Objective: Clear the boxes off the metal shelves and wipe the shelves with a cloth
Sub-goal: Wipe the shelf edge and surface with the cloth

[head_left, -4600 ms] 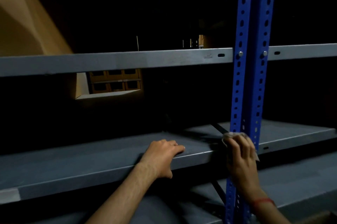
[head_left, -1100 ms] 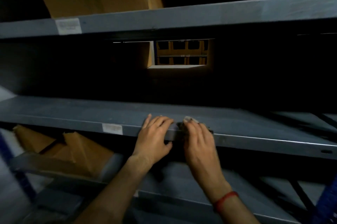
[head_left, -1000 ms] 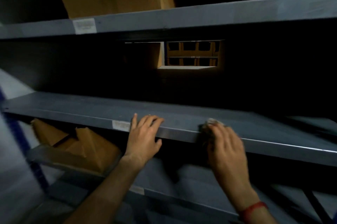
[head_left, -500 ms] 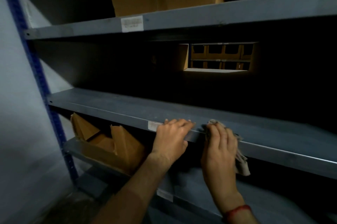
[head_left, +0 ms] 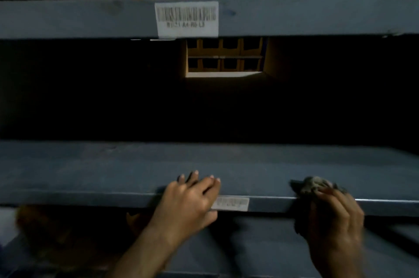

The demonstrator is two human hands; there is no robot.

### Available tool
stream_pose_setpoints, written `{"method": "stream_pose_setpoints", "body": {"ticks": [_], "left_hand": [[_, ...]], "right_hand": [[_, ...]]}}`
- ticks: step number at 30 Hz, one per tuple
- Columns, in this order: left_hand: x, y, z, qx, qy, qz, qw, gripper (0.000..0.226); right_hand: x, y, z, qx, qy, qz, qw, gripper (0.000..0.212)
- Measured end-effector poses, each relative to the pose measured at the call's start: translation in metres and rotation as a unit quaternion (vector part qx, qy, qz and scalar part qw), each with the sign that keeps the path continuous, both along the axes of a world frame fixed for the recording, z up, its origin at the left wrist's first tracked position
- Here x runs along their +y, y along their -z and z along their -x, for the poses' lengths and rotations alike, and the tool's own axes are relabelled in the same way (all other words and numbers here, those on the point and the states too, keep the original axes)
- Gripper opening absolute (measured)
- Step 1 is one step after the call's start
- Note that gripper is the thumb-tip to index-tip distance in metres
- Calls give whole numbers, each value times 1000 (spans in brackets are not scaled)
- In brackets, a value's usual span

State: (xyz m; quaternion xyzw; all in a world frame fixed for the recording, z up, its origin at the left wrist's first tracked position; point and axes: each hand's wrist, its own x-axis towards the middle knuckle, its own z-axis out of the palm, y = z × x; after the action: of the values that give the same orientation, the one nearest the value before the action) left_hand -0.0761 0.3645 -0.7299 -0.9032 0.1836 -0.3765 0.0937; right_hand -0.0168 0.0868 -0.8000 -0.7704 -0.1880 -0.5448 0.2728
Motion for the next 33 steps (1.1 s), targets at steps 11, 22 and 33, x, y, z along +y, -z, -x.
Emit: {"method": "stream_pose_setpoints", "body": {"ticks": [11,22,33], "left_hand": [[11,20,-1,-61,45,46,996,41],[6,11,5,-5,5,47,999,47],[109,6,58,26,-54,94,994,56]], "right_hand": [[119,3,21,-63,-56,45,995,28],[75,-1,14,32,6,-102,994,27],[121,2,31,9,-35,43,998,30]]}}
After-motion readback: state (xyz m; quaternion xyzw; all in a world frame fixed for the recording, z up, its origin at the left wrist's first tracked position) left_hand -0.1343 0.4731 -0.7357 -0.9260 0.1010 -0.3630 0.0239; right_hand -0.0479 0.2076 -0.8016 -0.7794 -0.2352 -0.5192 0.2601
